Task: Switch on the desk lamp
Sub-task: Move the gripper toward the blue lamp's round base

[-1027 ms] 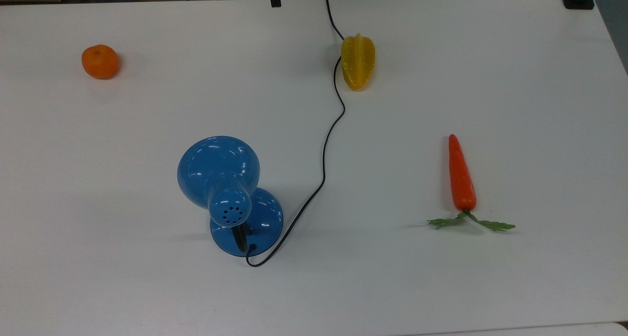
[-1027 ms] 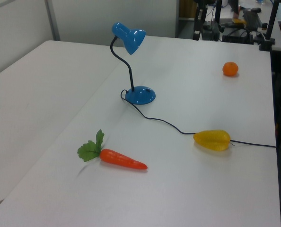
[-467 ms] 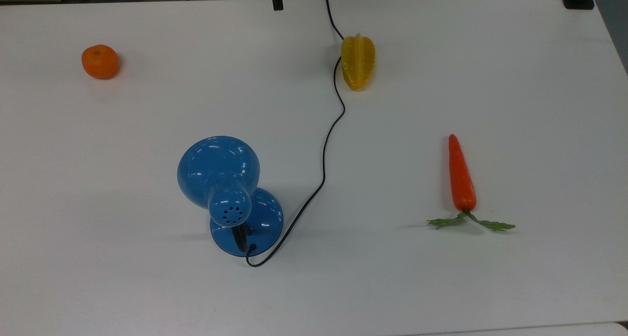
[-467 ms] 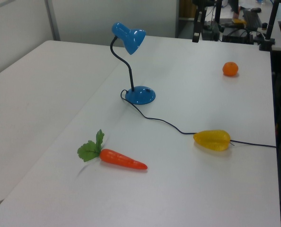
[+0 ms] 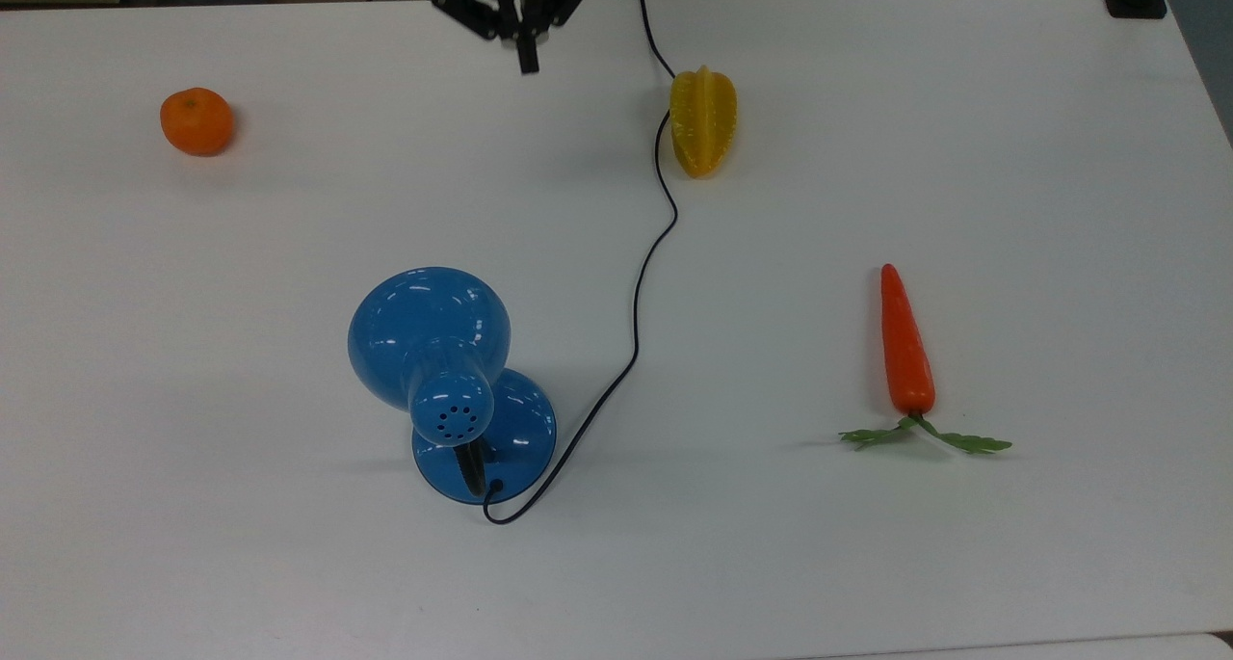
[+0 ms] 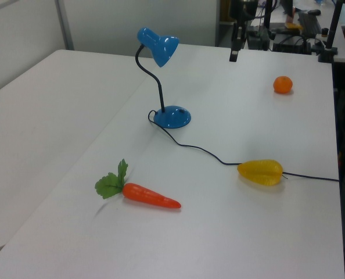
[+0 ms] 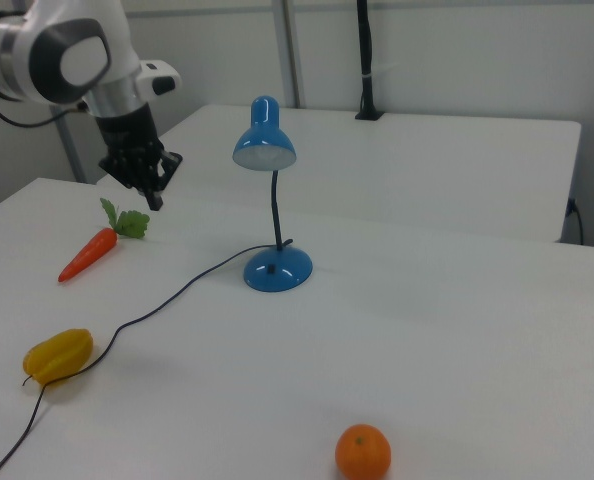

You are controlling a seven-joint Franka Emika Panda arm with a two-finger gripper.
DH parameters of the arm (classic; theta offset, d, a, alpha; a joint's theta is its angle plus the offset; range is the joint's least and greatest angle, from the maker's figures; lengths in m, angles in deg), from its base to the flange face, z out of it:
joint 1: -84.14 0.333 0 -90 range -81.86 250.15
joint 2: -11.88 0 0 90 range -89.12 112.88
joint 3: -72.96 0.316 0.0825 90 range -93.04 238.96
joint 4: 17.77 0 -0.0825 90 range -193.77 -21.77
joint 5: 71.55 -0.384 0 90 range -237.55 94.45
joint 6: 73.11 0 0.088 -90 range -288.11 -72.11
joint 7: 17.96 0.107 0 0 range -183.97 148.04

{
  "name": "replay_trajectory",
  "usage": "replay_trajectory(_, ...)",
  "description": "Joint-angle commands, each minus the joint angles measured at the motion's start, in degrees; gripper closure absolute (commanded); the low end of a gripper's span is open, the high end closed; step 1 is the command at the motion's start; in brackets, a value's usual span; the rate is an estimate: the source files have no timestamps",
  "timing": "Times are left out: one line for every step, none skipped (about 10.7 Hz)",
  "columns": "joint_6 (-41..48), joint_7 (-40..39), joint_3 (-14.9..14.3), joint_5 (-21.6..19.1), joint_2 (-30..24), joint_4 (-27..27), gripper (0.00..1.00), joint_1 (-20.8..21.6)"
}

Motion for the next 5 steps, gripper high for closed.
replay_trajectory(-10.9,-1.0,-1.4,1.3,2.1,-4.6,1.0,0.1)
replay_trajectory(-13.9,0.0,-2.3,1.3,3.6,-4.6,1.0,0.1)
replay_trajectory(-17.3,1.2,-2.8,1.4,4.7,-4.7,1.0,0.1)
replay_trajectory(-19.9,2.4,-2.9,1.8,6.1,-5.0,1.0,0.1)
replay_trajectory(-22.1,4.0,-3.2,3.2,7.6,-5.0,1.0,0.0)
